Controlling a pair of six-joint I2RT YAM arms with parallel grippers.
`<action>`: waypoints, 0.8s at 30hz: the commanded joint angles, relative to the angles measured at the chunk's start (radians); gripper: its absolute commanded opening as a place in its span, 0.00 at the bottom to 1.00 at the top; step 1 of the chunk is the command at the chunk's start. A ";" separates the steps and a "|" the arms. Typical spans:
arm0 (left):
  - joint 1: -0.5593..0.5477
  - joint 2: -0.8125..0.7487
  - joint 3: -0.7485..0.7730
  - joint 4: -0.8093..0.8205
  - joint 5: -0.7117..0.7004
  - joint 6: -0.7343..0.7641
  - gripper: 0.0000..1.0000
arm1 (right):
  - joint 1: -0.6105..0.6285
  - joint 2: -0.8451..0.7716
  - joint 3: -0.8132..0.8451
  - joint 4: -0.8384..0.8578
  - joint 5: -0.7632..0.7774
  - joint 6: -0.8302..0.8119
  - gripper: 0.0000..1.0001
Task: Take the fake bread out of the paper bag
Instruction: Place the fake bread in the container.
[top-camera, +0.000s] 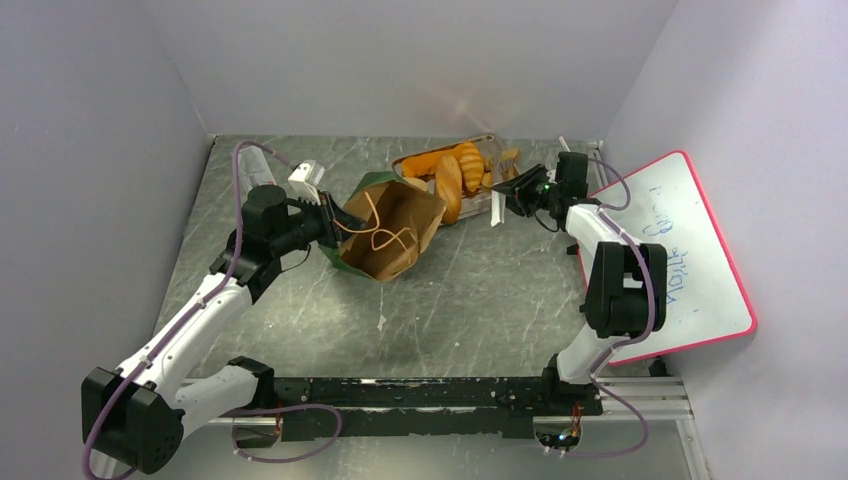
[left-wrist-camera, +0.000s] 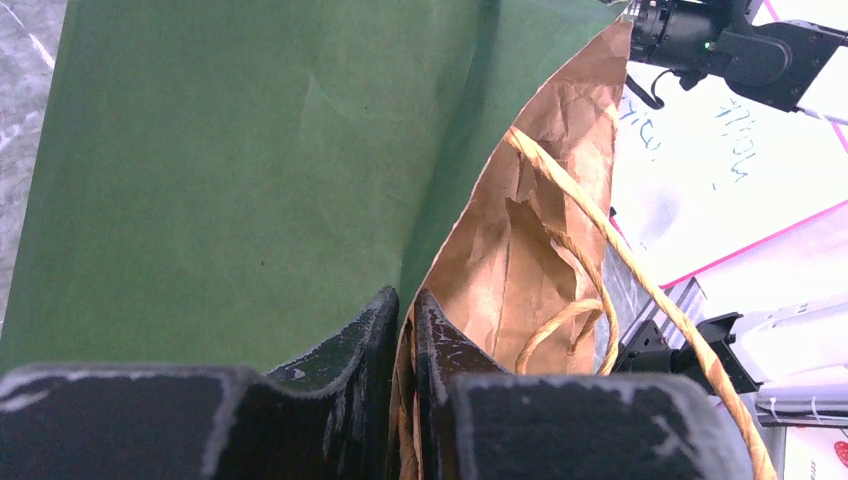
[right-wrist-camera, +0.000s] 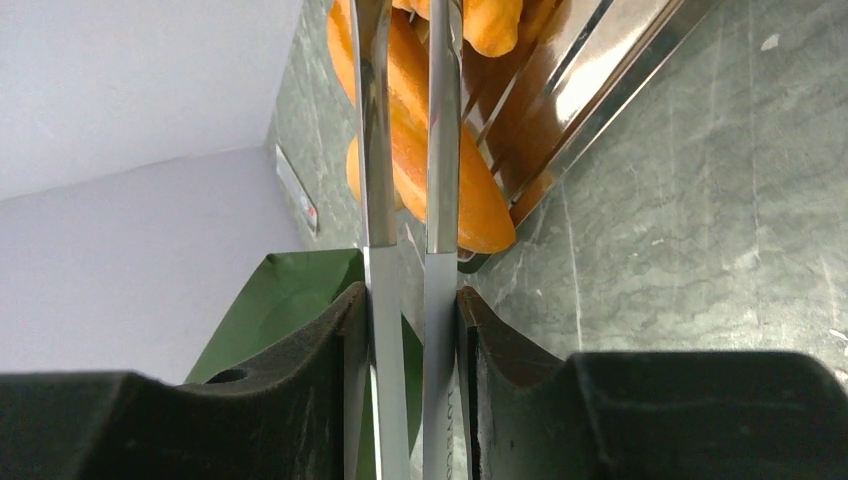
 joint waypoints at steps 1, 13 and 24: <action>0.010 -0.001 0.005 0.032 0.011 -0.009 0.07 | -0.008 -0.068 -0.016 -0.022 -0.013 -0.033 0.33; 0.010 0.042 0.115 0.029 -0.023 -0.109 0.07 | -0.007 -0.278 -0.101 -0.210 0.087 -0.205 0.31; 0.010 0.029 0.158 0.006 -0.098 -0.297 0.07 | 0.047 -0.443 -0.313 -0.280 0.264 -0.325 0.29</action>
